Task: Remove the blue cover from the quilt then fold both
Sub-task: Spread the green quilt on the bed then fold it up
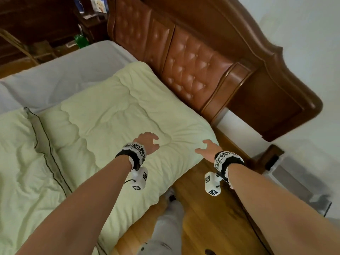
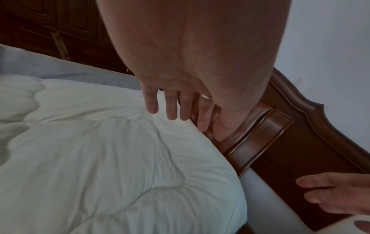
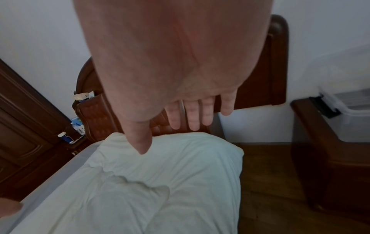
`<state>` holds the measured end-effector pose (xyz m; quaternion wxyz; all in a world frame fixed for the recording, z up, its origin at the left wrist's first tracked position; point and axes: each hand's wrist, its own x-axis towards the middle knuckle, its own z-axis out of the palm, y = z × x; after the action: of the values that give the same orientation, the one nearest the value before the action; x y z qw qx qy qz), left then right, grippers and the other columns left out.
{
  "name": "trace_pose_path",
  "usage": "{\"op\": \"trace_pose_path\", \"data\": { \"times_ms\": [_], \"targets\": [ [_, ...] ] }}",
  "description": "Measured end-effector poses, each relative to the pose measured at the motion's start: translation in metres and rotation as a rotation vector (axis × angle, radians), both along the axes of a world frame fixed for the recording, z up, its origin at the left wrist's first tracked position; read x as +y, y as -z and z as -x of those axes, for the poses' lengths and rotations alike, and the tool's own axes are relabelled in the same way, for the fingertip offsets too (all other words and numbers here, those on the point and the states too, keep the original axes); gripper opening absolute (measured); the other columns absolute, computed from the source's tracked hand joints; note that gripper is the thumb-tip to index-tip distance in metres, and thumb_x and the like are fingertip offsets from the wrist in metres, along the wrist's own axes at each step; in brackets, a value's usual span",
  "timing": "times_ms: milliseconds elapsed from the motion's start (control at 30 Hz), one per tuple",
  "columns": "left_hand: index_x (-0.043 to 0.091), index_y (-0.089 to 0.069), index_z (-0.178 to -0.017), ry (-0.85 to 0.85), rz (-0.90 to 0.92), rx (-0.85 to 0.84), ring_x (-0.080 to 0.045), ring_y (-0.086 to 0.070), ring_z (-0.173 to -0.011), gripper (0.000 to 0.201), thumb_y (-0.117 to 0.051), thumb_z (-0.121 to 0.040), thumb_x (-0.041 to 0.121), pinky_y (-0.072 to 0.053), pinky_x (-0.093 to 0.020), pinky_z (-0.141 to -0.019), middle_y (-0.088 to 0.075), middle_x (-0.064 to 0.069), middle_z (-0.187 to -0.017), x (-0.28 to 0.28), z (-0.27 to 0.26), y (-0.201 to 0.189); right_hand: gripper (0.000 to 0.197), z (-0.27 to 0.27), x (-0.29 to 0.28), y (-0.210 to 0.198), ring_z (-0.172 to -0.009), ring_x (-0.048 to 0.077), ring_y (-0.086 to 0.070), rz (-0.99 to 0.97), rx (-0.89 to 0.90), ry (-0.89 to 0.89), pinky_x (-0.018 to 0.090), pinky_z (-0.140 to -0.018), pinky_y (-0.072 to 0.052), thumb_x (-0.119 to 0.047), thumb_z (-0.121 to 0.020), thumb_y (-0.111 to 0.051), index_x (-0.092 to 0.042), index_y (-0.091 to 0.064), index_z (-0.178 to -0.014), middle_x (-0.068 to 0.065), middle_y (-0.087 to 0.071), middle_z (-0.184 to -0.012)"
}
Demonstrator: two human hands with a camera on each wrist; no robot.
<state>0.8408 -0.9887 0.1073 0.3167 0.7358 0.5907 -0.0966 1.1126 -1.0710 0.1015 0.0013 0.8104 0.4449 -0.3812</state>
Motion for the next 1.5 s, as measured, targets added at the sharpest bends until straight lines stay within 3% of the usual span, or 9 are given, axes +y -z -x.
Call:
{"op": "trace_pose_path", "data": {
  "times_ms": [367, 733, 833, 933, 1067, 1167, 1300, 1367, 1500],
  "targets": [
    [0.03, -0.053, -0.132, -0.104, 0.086, -0.075, -0.023, -0.052, -0.123, 0.042, -0.057, -0.091, 0.034, -0.042, -0.042, -0.104, -0.04, 0.0, -0.147, 0.195, -0.105, 0.011, 0.083, -0.081, 0.242, 0.022, -0.133, 0.032, -0.045, 0.054, 0.094, -0.033, 0.038, -0.107, -0.04, -0.054, -0.088, -0.062, -0.015, -0.027, -0.152, 0.01, -0.042, -0.15],
    [0.035, -0.029, -0.15, -0.329, 0.233, 0.018, -0.023, -0.035, -0.14, 0.063, -0.055, -0.092, 0.029, -0.032, -0.04, -0.114, -0.027, -0.002, -0.157, 0.314, -0.147, 0.187, 0.096, -0.104, 0.424, 0.233, -0.135, 0.032, -0.044, 0.271, 0.178, -0.084, 0.042, -0.11, -0.039, -0.058, -0.08, -0.067, -0.012, -0.024, -0.152, 0.011, -0.04, -0.153],
    [0.039, -0.025, -0.151, -0.358, 0.332, 0.035, -0.022, -0.03, -0.144, 0.069, -0.057, -0.091, 0.03, -0.029, -0.04, -0.115, -0.018, -0.002, -0.161, 0.326, -0.164, 0.23, 0.112, -0.112, 0.432, 0.272, -0.135, 0.033, -0.044, 0.395, 0.22, -0.001, 0.043, -0.109, -0.04, -0.068, -0.066, -0.071, -0.014, -0.024, -0.152, 0.011, -0.04, -0.152],
    [0.037, -0.017, -0.154, -0.357, 0.427, 0.047, -0.022, -0.021, -0.148, 0.075, -0.059, -0.091, 0.028, -0.025, -0.038, -0.117, -0.01, -0.004, -0.163, 0.331, -0.176, 0.255, 0.143, -0.113, 0.433, 0.297, -0.136, 0.032, -0.043, 0.451, 0.264, 0.043, 0.048, -0.109, -0.04, -0.082, -0.034, -0.075, -0.021, -0.023, -0.152, 0.007, -0.04, -0.152],
    [0.036, -0.012, -0.155, -0.382, 0.489, 0.051, -0.022, -0.019, -0.148, 0.079, -0.059, -0.092, 0.026, -0.026, -0.036, -0.114, -0.001, -0.002, -0.163, 0.336, -0.184, 0.265, 0.141, -0.115, 0.445, 0.309, -0.145, 0.031, -0.026, 0.461, 0.114, -0.137, 0.052, -0.114, -0.029, -0.087, -0.034, -0.071, -0.024, -0.023, -0.151, 0.007, -0.023, -0.159],
    [0.034, -0.012, -0.155, -0.403, 0.51, 0.049, -0.021, -0.023, -0.147, 0.079, -0.059, -0.092, 0.027, -0.026, -0.035, -0.114, -0.001, 0.0, -0.163, 0.338, -0.18, 0.263, 0.137, -0.108, 0.449, 0.316, -0.13, 0.027, -0.05, 0.492, 0.249, -0.134, 0.044, -0.106, -0.043, -0.083, -0.019, -0.077, -0.026, -0.045, -0.14, 0.0, -0.051, -0.144],
    [0.026, -0.017, -0.155, -0.456, 0.513, 0.014, -0.019, -0.025, -0.146, 0.077, -0.06, -0.092, 0.028, -0.025, -0.037, -0.118, -0.018, -0.002, -0.161, 0.334, -0.175, 0.247, 0.088, -0.094, 0.448, 0.273, -0.116, 0.026, -0.061, 0.421, 0.318, -0.181, 0.039, -0.101, -0.048, -0.052, -0.053, -0.083, -0.021, -0.056, -0.131, 0.001, -0.063, -0.13],
    [0.023, -0.021, -0.154, -0.489, 0.48, -0.011, -0.021, -0.031, -0.143, 0.072, -0.059, -0.093, 0.027, -0.028, -0.035, -0.115, -0.027, -0.004, -0.158, 0.329, -0.165, 0.229, 0.087, -0.082, 0.444, 0.249, -0.119, 0.028, -0.058, 0.385, 0.306, -0.212, 0.04, -0.103, -0.046, -0.037, -0.063, -0.085, -0.017, -0.045, -0.138, 0.003, -0.06, -0.132],
    [0.024, -0.023, -0.153, -0.532, 0.41, -0.048, -0.026, -0.038, -0.139, 0.067, -0.056, -0.095, 0.027, -0.034, -0.038, -0.111, -0.032, -0.009, -0.155, 0.31, -0.116, 0.182, 0.127, -0.033, 0.423, 0.194, -0.136, 0.027, -0.043, 0.294, 0.355, -0.318, 0.041, -0.115, -0.033, -0.022, -0.062, -0.087, -0.034, -0.001, -0.155, -0.001, -0.038, -0.151]
  ]
}}
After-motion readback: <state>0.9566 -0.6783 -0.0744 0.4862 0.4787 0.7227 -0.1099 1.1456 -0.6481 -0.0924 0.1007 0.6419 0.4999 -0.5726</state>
